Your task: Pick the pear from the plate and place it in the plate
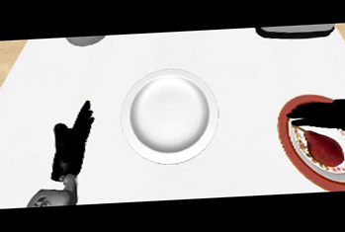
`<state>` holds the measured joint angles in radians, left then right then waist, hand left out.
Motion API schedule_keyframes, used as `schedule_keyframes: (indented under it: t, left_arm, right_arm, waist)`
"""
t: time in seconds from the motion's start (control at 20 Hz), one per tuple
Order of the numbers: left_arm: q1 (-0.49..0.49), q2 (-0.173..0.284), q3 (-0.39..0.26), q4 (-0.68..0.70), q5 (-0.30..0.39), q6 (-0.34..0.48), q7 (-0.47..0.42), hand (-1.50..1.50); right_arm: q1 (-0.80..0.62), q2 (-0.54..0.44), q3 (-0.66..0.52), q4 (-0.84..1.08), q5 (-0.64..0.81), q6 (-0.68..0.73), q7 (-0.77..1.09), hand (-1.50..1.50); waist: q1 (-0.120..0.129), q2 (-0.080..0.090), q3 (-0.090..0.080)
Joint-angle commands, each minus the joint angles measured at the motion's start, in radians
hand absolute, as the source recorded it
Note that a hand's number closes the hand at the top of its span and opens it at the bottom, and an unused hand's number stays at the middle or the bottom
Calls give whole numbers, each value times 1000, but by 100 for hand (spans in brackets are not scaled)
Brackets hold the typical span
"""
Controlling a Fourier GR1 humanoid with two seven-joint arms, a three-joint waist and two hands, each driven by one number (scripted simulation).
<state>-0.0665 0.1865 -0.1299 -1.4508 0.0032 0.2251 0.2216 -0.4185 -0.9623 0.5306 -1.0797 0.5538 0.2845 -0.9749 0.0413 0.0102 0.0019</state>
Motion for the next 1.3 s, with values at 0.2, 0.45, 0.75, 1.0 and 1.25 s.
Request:
schedule_keyframes:
  t: [0.2,0.45,0.75,1.0,1.25]
  left_arm:
    - [7,2,22,-27,8,-8,22,0]
    - [52,-30,0,-11,-12,0,-42,0]
    - [29,-24,29,55,-4,-24,-72,0]
    - [-10,25,75,4,25,-59,5,0]
    - [8,-22,24,-11,-26,-15,10,0]
  right_arm:
    - [-98,98,75,177,89,28,-181,-150]
    - [-145,73,84,284,99,8,-274,-150]
    - [-144,190,122,331,126,-55,-222,-150]
    - [-177,228,140,412,165,-74,-219,-150]
    - [-170,201,132,418,157,-163,-322,150]
  waist:
    - [-15,-5,-1]
    - [-13,-3,-1]
    - [-23,-3,-1]
    - [-20,-4,-1]
    - [-21,-3,0]
